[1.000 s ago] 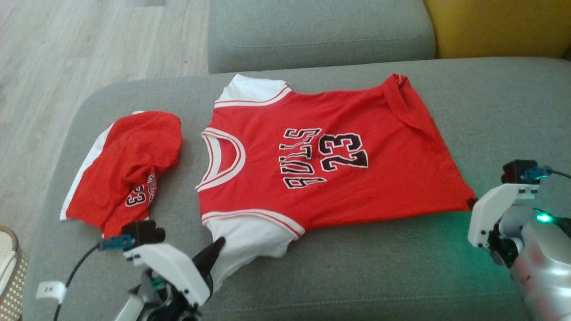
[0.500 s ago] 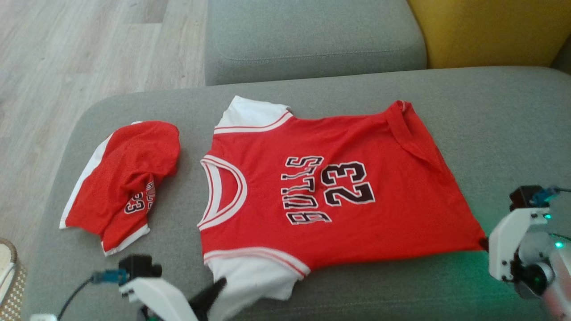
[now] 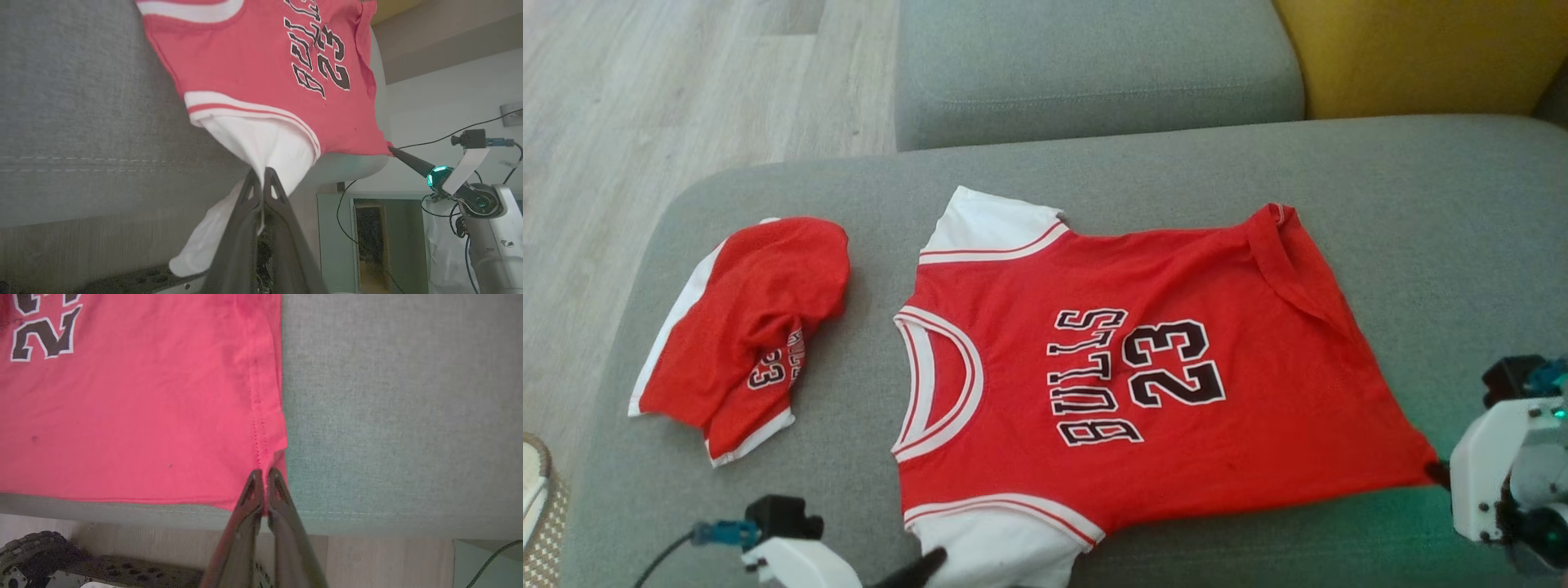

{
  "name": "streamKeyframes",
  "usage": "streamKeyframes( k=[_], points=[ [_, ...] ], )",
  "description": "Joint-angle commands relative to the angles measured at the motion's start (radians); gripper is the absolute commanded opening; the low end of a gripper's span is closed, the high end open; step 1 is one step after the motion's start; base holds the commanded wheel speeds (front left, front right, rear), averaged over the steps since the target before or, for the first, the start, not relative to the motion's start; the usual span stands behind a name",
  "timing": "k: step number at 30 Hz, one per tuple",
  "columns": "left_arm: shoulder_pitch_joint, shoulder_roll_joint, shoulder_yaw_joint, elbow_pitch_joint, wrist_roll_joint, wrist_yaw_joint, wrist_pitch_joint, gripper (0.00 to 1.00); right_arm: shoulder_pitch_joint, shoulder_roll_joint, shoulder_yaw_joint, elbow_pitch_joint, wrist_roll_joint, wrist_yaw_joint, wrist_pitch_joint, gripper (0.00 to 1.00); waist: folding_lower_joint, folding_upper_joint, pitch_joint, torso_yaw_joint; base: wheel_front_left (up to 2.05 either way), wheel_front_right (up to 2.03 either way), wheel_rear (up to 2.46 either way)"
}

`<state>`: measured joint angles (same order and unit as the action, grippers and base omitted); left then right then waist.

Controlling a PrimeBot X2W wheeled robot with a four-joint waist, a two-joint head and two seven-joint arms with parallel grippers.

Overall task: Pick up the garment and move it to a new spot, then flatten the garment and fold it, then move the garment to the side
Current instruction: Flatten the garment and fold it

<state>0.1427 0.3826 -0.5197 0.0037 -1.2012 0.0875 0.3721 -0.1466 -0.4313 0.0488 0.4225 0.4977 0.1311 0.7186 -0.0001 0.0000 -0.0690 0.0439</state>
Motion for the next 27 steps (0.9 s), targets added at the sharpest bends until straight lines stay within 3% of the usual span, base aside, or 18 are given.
streamKeyframes(
  k=[1,12,27],
  points=[
    [-0.064,0.017,0.057,-0.039,-0.015,-0.001,-0.012,0.00,-0.019,-0.019,-0.010,-0.060,-0.016,0.000,0.005,0.00,0.0001,0.0000,0.007,0.000,0.00,0.00,0.00],
    [-0.232,-0.015,0.107,-0.038,-0.045,-0.003,0.004,0.00,-0.106,0.063,-0.078,-0.142,-0.105,0.000,-0.010,0.00,0.0001,0.0000,0.080,-0.001,0.00,0.00,0.00],
    [-0.439,-0.067,0.137,0.101,-0.031,-0.016,-0.020,0.00,-0.311,0.109,-0.098,-0.018,-0.196,0.000,-0.159,0.00,0.0001,0.0000,0.236,0.009,0.00,0.00,0.00]
  ],
)
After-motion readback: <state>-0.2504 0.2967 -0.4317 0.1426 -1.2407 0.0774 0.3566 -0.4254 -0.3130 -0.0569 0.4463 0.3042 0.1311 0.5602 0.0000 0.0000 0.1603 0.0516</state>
